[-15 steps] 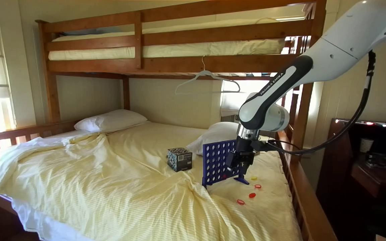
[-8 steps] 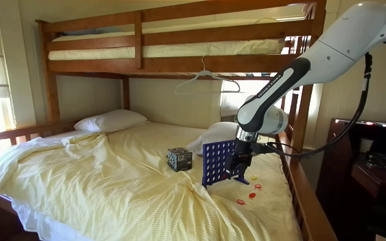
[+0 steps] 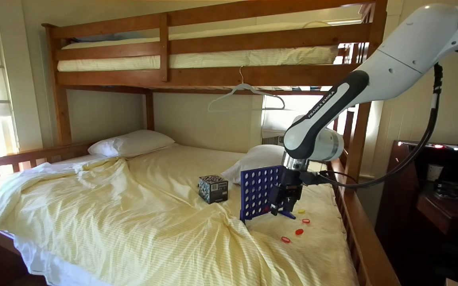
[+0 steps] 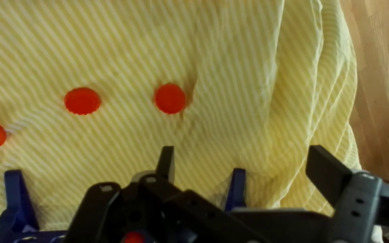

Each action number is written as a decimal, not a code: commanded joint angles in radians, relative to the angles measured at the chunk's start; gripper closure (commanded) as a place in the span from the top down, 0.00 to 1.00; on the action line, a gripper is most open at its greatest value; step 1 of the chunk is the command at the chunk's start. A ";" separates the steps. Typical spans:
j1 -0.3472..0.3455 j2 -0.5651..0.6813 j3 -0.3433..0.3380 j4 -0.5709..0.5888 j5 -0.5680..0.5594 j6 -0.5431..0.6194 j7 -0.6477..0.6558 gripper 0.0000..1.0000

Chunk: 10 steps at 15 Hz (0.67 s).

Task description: Put one orange chip in the blue gameboard.

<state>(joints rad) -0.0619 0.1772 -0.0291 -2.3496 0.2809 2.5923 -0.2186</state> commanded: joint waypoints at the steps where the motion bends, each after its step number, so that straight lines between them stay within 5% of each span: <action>1: -0.018 0.007 -0.004 -0.041 -0.030 0.043 0.012 1.00; 10: -0.020 0.056 -0.021 -0.077 -0.103 0.184 0.058 1.00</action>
<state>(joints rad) -0.0774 0.2119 -0.0531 -2.4215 0.2204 2.7383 -0.2019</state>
